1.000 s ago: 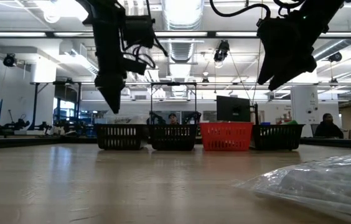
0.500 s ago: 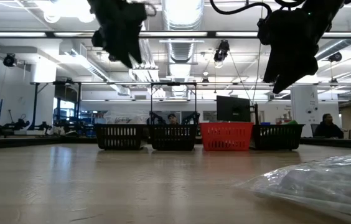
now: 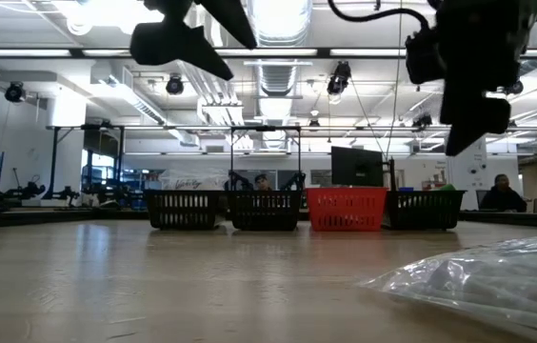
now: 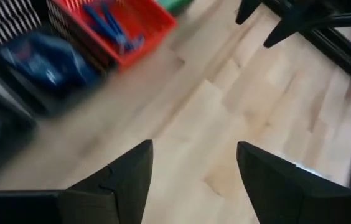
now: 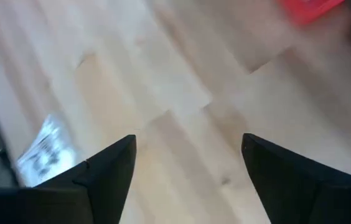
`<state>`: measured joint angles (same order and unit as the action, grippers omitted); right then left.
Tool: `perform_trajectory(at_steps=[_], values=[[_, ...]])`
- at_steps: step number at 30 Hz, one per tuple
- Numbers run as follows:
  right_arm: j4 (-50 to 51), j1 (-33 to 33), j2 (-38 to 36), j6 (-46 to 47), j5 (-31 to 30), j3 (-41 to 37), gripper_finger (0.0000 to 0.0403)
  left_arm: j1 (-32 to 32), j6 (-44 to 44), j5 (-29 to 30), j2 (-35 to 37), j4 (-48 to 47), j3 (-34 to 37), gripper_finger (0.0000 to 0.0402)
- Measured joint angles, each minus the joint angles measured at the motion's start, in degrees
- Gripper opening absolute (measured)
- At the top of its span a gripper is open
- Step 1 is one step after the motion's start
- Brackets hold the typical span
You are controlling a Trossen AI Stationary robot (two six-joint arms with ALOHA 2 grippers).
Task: Pick & Place Travel size toiletries
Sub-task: Put the cotton pack into the left black bin
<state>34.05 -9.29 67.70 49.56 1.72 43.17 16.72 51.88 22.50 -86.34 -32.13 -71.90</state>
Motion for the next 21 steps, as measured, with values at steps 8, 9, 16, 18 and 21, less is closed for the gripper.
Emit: perform_trajectory(at_steps=[8,9,16,18,21], values=[[-6.64,-8.19,0.00,10.34,1.44,-2.52,0.0265,5.95,7.12,3.26,-2.30,-1.39,0.07,0.0236],[-8.07,-8.98,0.00,12.12,1.16,-3.02,0.0263,6.25,6.64,3.65,-2.37,-1.36,0.22,0.0236],[-14.64,-13.72,0.69,26.86,-1.56,-6.26,0.0250,7.34,3.95,4.08,-2.37,-5.11,1.68,0.0236],[-15.56,-14.89,1.89,30.35,-1.28,-6.70,0.0249,7.87,3.80,4.12,-2.37,-6.35,2.16,0.0236],[-17.33,-16.66,5.28,35.50,-0.40,-6.21,0.0251,8.87,2.58,4.25,-2.37,-6.45,3.47,0.0236]])
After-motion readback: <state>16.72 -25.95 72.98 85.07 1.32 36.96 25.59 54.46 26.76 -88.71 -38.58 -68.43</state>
